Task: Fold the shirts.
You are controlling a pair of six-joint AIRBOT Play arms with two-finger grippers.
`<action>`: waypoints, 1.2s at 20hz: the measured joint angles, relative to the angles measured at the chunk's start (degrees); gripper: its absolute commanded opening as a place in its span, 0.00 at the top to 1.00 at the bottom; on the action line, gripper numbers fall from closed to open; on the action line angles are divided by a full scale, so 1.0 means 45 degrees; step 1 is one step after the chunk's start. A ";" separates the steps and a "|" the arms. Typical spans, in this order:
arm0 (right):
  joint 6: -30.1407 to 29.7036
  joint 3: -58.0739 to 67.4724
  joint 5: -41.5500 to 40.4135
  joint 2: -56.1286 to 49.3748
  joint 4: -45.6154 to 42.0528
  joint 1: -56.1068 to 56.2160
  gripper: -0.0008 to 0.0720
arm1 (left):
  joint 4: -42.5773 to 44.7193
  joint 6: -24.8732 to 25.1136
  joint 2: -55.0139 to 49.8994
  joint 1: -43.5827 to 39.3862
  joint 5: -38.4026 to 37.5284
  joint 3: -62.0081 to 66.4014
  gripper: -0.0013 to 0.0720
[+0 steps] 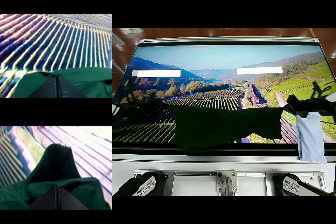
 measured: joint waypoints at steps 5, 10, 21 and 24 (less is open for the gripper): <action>-0.0199 0.0049 -0.3045 -0.1093 0.0219 0.1214 0.23 | -0.0146 0.0029 -0.1462 -0.0840 0.1899 -0.0049 0.94; -0.1642 0.0238 -0.0787 -0.0942 0.1583 0.1875 0.13 | -0.0189 0.0049 -0.1783 -0.1020 0.2399 -0.0053 0.94; -0.1598 0.0253 0.2356 -0.2492 0.2356 0.4546 0.13 | -0.0204 0.0049 -0.1792 -0.1064 0.1579 -0.0053 0.94; -0.1467 0.0253 0.2273 -0.3181 0.2744 0.5061 0.13 | -0.0204 0.0049 -0.1792 -0.1064 0.1496 -0.0053 0.94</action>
